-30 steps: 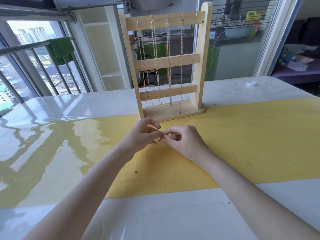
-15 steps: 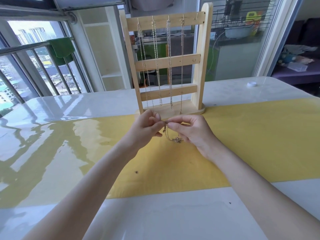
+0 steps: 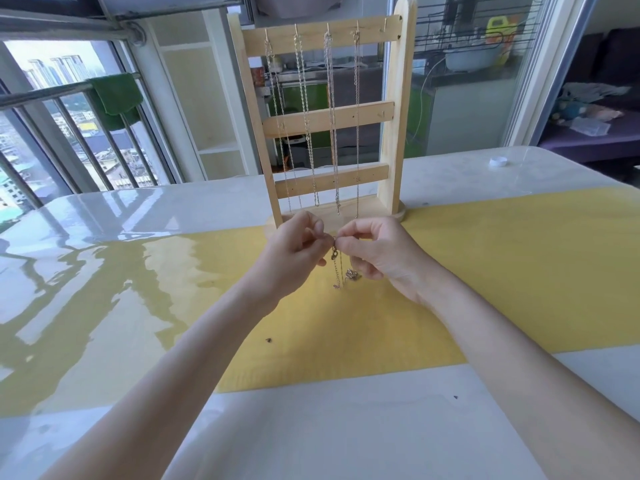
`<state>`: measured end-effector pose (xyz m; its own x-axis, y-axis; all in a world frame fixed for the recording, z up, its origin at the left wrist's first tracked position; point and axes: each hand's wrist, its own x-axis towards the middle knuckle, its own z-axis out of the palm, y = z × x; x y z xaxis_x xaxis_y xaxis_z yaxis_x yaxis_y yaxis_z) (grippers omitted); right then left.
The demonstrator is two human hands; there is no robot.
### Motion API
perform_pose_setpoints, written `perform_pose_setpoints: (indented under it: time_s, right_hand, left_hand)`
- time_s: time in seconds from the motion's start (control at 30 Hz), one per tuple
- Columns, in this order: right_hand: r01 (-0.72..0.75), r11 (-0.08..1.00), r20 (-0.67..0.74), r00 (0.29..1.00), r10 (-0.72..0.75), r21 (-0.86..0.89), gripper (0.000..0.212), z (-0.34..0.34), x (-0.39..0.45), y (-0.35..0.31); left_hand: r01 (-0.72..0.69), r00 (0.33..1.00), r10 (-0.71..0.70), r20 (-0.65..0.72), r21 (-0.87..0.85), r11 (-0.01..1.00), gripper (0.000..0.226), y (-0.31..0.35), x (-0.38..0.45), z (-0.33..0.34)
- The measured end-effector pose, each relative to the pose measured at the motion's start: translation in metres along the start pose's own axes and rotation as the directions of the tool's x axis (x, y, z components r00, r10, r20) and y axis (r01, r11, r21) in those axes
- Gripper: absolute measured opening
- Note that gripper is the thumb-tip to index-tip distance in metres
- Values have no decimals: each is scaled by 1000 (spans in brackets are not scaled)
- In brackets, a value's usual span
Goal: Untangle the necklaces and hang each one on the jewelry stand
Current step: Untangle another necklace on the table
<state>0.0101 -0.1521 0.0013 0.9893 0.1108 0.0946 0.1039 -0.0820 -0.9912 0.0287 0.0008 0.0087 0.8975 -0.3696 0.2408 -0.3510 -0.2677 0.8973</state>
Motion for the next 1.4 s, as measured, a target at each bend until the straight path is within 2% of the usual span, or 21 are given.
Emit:
perform_pose_setpoints:
  time_s: [0.27,0.33,0.43,0.5,0.57,0.67,0.77,0.87,0.9,1.0,1.13,1.23,1.33,1.4]
  right_hand:
    - [-65,998,157,986,60,26,14,-9,3,3]
    - [-87,995,206,976,75,47,7,-12,4,6]
    - [-121,986,261,961,89,113,17,-16,4,9]
    - [-135,967,251,965,78,217,21,-19,4,9]
    - [-140,948,208,975,81,287,27,-21,4,9]
    - [-134,947,173,981,86,292,32,-20,5,11]
    - [-122,958,169,982,79,258,24,-15,6,12]
    - [-103,969,188,980,61,225,22,-14,6,11]
    - [-98,972,190,980,57,214,25,-15,6,11]
    - [-75,983,155,987,49,169,16,-16,5,11]
    - [-66,996,79,995,61,56,24,-18,2,7]
    - [-61,998,72,996,60,11,24,-18,1,4]
    - [-56,998,93,994,56,6,24,-17,0,1]
    - [-49,999,116,992,49,-1,23,-17,-1,1]
  left_hand:
    - [89,993,-79,92,-107,990,26,0,-3,1]
    - [63,992,-58,109,-45,997,26,0,-3,2]
    - [-31,998,24,50,139,990,29,-1,-2,1]
    - [-70,997,77,-26,186,980,29,-1,-2,-4]
    - [-71,995,80,-67,119,990,24,1,-2,-8]
    - [-81,997,81,16,19,997,15,7,-4,-4]
    - [-155,985,151,85,45,987,20,8,-5,5]
    - [-178,983,174,55,69,982,25,4,-5,7]
    - [-171,985,169,41,67,983,25,4,-6,6]
    - [-134,991,132,39,64,989,23,5,-6,5]
    - [-12,997,10,82,32,999,19,6,-6,-1]
    - [114,988,-100,121,-118,987,16,9,-6,-4]
    - [244,967,-206,152,-304,921,15,11,-5,-7]
    - [263,964,-231,135,-320,910,15,12,-5,-8]
